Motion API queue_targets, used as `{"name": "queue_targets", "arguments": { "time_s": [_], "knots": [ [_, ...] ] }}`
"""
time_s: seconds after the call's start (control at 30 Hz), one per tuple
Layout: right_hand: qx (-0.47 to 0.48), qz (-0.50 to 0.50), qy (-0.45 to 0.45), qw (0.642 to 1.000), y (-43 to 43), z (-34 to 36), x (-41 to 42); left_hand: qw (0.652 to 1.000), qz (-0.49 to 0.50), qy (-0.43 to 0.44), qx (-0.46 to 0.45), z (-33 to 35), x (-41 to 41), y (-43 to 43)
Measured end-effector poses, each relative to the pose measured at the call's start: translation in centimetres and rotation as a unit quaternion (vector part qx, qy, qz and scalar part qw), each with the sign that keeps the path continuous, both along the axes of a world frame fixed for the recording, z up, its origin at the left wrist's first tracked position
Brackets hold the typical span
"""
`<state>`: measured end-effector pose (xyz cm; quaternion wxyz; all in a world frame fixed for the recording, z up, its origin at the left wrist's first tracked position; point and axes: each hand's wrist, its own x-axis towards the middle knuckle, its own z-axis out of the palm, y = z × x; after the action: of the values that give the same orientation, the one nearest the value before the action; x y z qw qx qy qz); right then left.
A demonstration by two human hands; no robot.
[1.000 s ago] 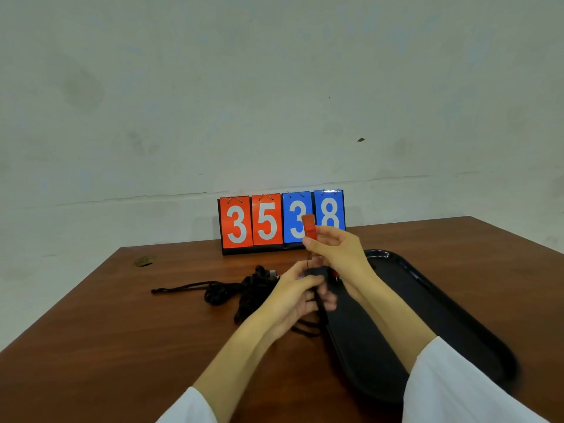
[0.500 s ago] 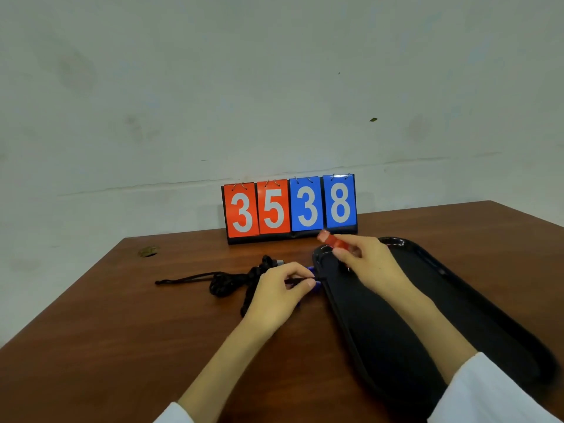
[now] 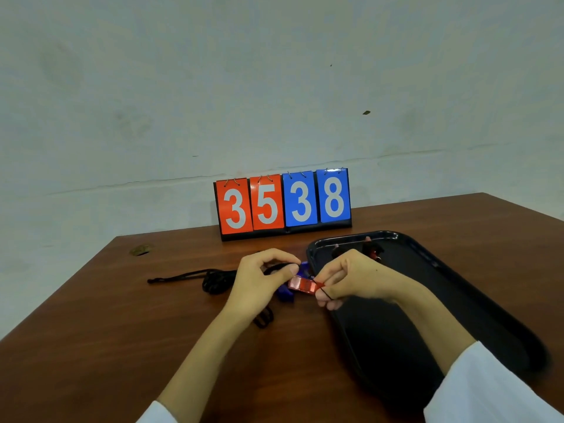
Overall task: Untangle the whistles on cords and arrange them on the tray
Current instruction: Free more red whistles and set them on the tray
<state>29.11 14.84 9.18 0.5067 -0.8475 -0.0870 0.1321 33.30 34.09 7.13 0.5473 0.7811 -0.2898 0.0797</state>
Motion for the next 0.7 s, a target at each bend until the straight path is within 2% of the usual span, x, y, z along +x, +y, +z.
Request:
{"name": "queue_targets", "arguments": {
  "time_s": [0.2, 0.37, 0.47, 0.53, 0.6, 0.7],
  "knots": [
    [0.056, 0.006, -0.019, 0.998, 0.5, -0.1, -0.1, 0.999, 0.0, 0.035, -0.032, -0.7, 0.0, -0.4],
    [0.102, -0.081, -0.073, 0.989, 1.0, -0.6, 0.4, 0.997, 0.033, 0.064, -0.04, -2.2, -0.1, -1.5],
    [0.107, -0.144, -0.106, 0.978, 1.3, -1.1, 0.7, 0.991, 0.008, 0.117, -0.071, -2.7, -0.8, -2.3],
    [0.089, -0.19, -0.137, 0.968, 1.5, -1.4, 0.9, 0.986, -0.013, 0.145, -0.083, -2.9, -1.2, -2.6],
    [0.049, -0.243, -0.182, 0.951, 1.5, -1.8, 1.1, 0.988, -0.02, 0.142, -0.056, -3.1, -1.4, -2.8],
    [-0.041, -0.297, -0.24, 0.923, 1.4, -2.3, 1.2, 0.998, 0.001, 0.064, 0.021, -3.4, -1.8, -3.0]
  ]
}}
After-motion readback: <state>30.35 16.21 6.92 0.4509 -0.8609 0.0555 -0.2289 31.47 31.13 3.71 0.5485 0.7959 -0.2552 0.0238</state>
